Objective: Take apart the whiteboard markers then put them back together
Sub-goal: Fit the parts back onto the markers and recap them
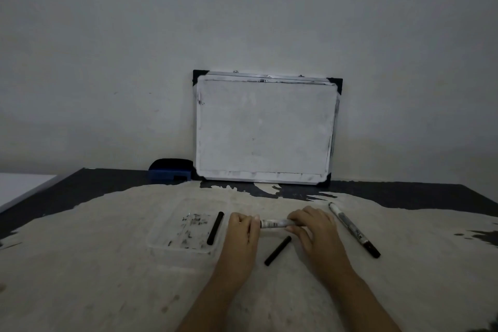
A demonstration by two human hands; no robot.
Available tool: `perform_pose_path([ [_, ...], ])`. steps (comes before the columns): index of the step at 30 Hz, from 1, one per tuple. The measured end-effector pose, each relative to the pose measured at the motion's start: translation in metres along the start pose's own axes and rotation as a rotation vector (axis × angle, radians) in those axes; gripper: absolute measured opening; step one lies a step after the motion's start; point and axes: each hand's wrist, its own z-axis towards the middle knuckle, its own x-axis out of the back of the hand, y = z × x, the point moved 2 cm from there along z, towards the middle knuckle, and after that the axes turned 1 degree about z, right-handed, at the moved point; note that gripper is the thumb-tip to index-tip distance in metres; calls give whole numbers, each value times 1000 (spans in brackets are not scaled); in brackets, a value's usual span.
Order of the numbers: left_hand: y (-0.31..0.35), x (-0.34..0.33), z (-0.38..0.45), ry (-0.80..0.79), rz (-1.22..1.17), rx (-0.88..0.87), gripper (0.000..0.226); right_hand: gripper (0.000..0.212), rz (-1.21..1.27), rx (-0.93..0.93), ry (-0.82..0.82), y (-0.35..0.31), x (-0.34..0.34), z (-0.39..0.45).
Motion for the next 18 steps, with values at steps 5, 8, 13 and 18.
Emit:
perform_pose_path([
  [5,-3,3,1,17,-9,103,34,12,-79,-128,160,6,11,0],
  [8,-6,0,-1,-15,94,31,19,16,-55,-237,205,16,17,-3],
  [13,-15,-5,-4,-51,246,-55,20,16,-101,-210,119,14,12,-3],
  [18,-18,-7,-4,-79,326,-29,26,15,-136,-207,44,16,8,-1],
])
